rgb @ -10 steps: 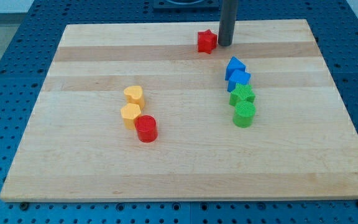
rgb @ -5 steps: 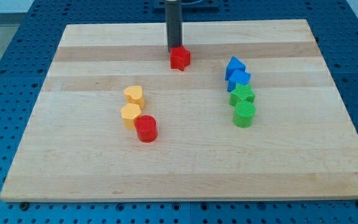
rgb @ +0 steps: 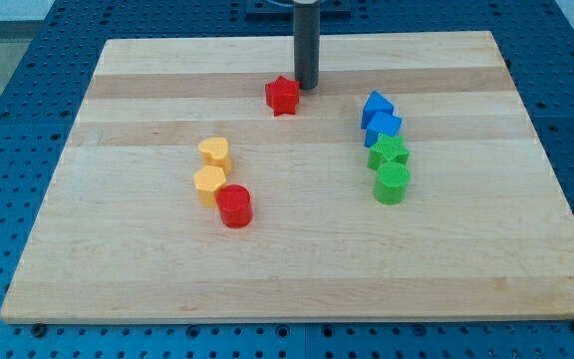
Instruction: Push the red star into the yellow heart
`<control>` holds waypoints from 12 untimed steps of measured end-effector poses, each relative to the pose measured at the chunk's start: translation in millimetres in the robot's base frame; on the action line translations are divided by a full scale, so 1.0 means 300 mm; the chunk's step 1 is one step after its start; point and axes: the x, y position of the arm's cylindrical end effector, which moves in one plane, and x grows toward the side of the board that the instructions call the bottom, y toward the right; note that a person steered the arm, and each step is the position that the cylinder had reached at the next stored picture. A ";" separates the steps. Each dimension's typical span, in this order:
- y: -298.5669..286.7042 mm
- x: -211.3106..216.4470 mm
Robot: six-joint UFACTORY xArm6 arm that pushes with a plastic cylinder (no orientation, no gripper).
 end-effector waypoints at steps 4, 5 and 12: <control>-0.101 0.092; -0.153 0.151; -0.531 0.376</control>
